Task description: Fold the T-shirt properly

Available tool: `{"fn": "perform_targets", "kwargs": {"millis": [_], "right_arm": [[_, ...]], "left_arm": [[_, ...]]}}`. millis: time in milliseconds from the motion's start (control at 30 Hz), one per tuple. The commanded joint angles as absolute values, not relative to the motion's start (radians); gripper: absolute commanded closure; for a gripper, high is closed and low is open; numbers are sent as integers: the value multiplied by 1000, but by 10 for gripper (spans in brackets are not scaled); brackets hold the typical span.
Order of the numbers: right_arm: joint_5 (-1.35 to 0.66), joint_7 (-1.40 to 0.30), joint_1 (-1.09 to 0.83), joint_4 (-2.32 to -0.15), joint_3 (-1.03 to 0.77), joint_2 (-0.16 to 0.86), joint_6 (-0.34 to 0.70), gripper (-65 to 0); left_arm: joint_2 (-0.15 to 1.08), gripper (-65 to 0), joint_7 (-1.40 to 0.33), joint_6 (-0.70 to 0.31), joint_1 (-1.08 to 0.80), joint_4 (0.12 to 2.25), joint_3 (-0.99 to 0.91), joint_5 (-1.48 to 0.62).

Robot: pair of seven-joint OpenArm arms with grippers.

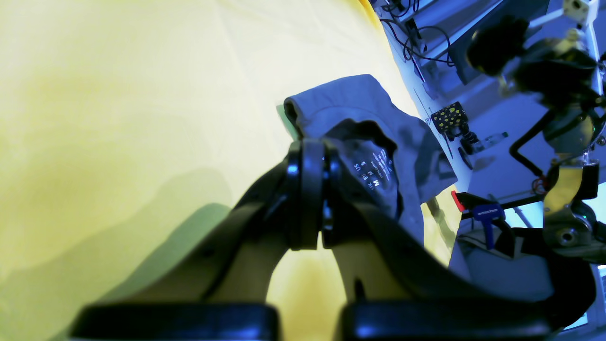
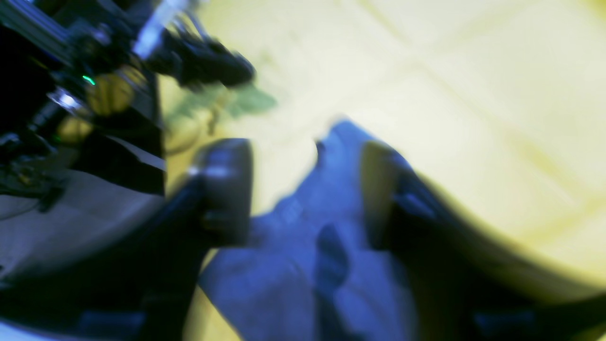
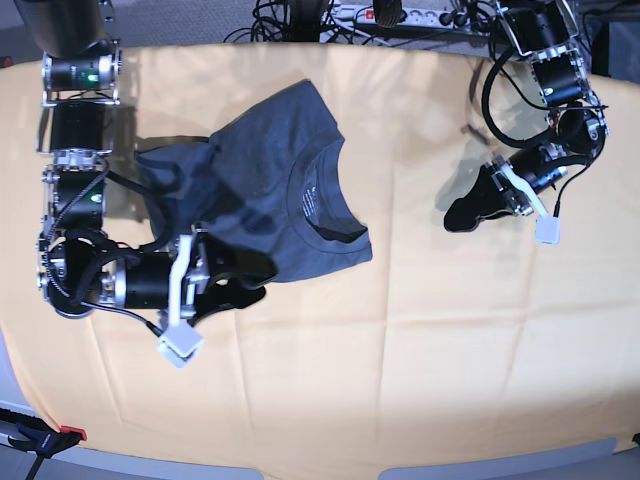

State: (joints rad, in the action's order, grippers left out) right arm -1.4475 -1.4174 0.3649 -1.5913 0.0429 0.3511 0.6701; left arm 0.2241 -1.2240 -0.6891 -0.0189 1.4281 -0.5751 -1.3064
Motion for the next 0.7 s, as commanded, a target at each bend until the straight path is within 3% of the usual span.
{"fn": "perform_targets", "kwargs": {"millis": [0, 33, 167, 367, 667], "right_arm": [[-1452, -1396, 384, -1608, 36, 374, 677, -55], [-1433, -1396, 374, -1608, 36, 389, 692, 0], [-1266, -1396, 342, -1608, 39, 395, 698, 0], [-765, -1074, 343, -1601, 48, 363, 698, 0], [-541, -917, 348, -1488, 170, 363, 698, 0]], "left_arm": [[236, 0, -1209, -698, -6, 1444, -576, -1347], [236, 0, -1210, -698, -6, 1444, -572, -1363], [249, 0, -1214, -698, -2, 1444, -490, -1396], [252, 0, -1312, -698, 35, 1489, -266, -1392], [252, 0, -1278, -698, 54, 1733, 142, -1062]]}}
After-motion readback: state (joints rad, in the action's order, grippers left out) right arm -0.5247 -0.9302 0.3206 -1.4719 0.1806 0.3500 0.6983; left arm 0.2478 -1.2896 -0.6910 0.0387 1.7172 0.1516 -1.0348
